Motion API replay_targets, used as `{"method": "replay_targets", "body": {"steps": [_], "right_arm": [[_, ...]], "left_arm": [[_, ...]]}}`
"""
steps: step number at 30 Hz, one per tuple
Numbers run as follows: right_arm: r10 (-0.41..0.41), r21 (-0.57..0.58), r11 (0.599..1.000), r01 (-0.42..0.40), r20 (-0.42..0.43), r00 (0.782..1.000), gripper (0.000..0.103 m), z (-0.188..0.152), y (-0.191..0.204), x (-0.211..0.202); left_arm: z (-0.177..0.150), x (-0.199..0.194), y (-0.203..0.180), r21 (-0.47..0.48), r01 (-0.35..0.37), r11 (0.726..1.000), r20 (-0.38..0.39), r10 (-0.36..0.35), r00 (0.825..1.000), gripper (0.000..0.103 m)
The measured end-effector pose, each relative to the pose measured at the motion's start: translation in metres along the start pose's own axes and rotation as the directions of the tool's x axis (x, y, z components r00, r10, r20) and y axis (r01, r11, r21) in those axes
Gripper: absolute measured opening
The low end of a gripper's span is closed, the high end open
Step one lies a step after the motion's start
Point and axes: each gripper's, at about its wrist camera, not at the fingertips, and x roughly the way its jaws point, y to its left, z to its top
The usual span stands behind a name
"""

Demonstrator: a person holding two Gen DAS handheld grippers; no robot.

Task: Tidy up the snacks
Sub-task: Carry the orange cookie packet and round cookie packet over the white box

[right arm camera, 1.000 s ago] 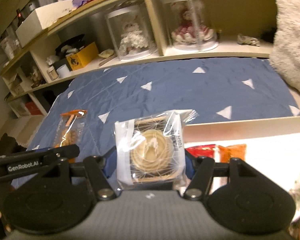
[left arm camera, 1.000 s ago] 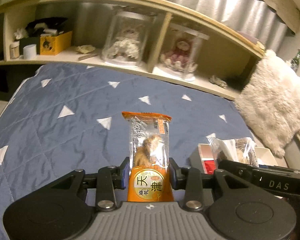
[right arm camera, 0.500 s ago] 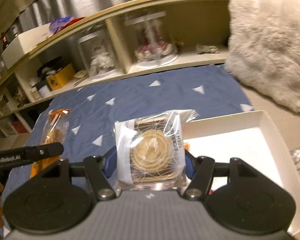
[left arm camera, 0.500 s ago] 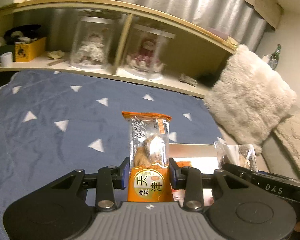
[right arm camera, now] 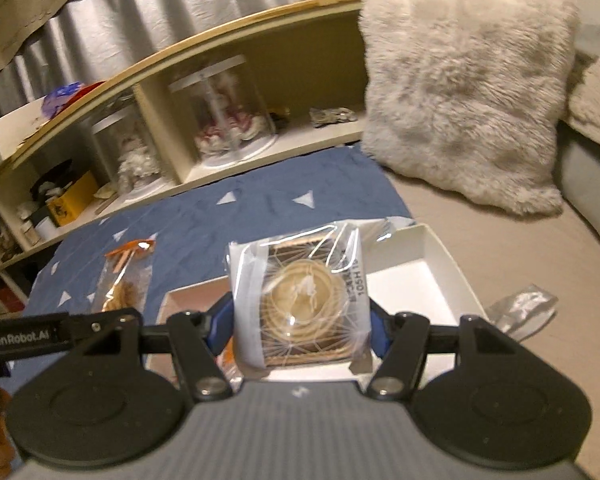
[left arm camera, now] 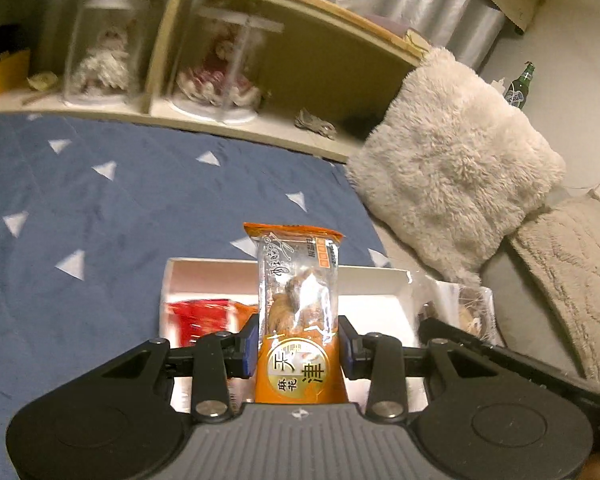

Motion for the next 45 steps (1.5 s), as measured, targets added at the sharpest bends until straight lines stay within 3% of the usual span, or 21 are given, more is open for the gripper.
{"method": "replay_targets", "body": {"steps": [6,23,27,35,38,42,45], "right_arm": [[-0.027,0.03,0.999,0.027,-0.015,1.0,0.07,0.002,-0.015,0.016],[-0.137,0.196,0.971,0.136,-0.007,0.991,0.07,0.001,-0.056,0.02],[-0.156,0.231,0.961,0.151,0.003,0.988,0.07,0.0,-0.064,0.017],[-0.156,0.261,0.954,0.151,-0.001,0.988,0.069,0.004,-0.072,0.031],[-0.173,0.246,0.954,0.168,-0.002,0.985,0.069,0.007,-0.07,0.037],[-0.201,0.207,0.958,0.2,-0.017,0.979,0.069,0.01,-0.067,0.047],[-0.21,0.171,0.962,0.212,-0.031,0.977,0.069,0.011,-0.064,0.058]], "left_arm": [[-0.003,0.036,-0.011,-0.022,0.057,0.998,-0.037,-0.058,0.998,0.04],[0.008,0.119,-0.042,0.166,0.14,0.976,-0.11,-0.123,0.986,0.041],[0.002,0.139,-0.047,0.253,0.133,0.958,-0.139,-0.1,0.985,0.042],[-0.014,0.159,-0.043,0.321,0.158,0.934,-0.243,-0.08,0.967,0.042],[-0.019,0.159,-0.041,0.334,0.166,0.928,-0.245,-0.084,0.966,0.042],[-0.019,0.156,-0.032,0.294,0.095,0.951,-0.227,-0.027,0.973,0.042],[-0.019,0.154,-0.024,0.238,0.086,0.967,-0.228,-0.031,0.973,0.042]]}}
